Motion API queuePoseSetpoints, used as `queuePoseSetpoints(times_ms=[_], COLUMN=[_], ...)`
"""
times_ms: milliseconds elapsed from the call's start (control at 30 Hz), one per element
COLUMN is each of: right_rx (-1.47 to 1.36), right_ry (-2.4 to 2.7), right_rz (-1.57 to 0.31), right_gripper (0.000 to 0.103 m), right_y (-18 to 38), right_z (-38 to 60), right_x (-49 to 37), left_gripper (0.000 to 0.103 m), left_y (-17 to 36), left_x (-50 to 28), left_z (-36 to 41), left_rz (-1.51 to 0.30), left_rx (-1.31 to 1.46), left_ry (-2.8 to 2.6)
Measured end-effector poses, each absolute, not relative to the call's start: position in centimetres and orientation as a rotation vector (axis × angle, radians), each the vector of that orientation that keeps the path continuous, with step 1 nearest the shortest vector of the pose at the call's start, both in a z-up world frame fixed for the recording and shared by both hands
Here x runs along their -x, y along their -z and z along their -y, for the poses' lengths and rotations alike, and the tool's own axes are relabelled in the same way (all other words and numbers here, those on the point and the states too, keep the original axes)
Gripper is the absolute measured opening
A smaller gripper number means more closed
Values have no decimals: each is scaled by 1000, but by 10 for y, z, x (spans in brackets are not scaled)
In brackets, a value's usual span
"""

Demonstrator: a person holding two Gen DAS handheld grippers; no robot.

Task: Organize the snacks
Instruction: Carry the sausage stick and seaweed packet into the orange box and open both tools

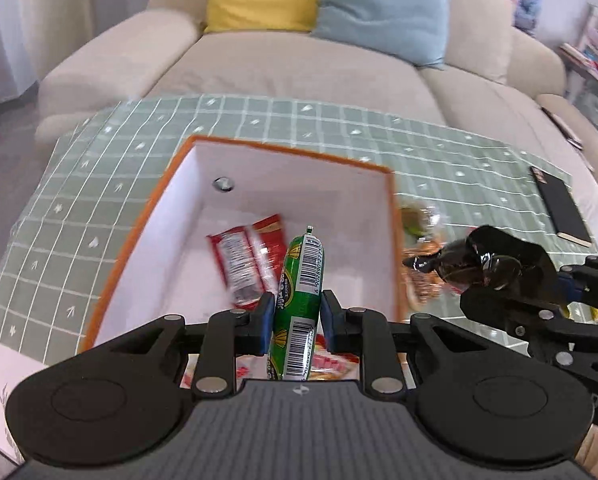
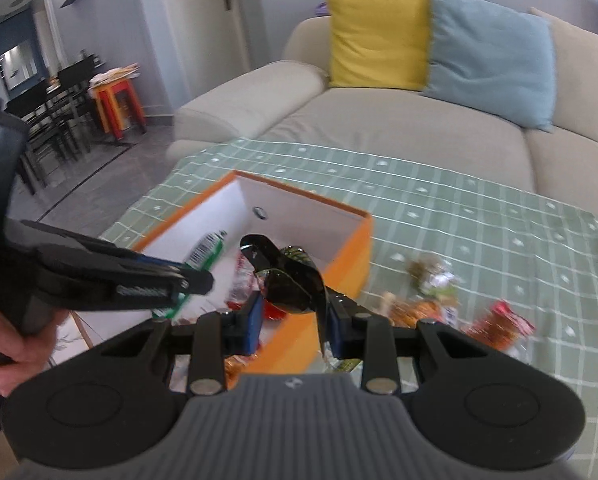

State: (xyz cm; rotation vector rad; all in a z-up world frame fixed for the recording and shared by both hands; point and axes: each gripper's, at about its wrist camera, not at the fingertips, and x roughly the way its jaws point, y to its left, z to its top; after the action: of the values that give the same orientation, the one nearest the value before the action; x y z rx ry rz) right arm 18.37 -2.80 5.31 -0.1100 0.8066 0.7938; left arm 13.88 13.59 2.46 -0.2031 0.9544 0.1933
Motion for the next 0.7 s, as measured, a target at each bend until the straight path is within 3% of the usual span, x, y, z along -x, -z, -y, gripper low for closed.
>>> queuePoseSetpoints(times_ms=[700], right_rx=[331], right_ry=[-889], right_rz=[-885], right_gripper=[30], right_y=[2], right_z=[-67], right_x=[-251], left_gripper=[27], left_y=[28], left_x=[-186], left_z=[-187], left_rz=[-1059], left_rx=[268], left_ry=[-223])
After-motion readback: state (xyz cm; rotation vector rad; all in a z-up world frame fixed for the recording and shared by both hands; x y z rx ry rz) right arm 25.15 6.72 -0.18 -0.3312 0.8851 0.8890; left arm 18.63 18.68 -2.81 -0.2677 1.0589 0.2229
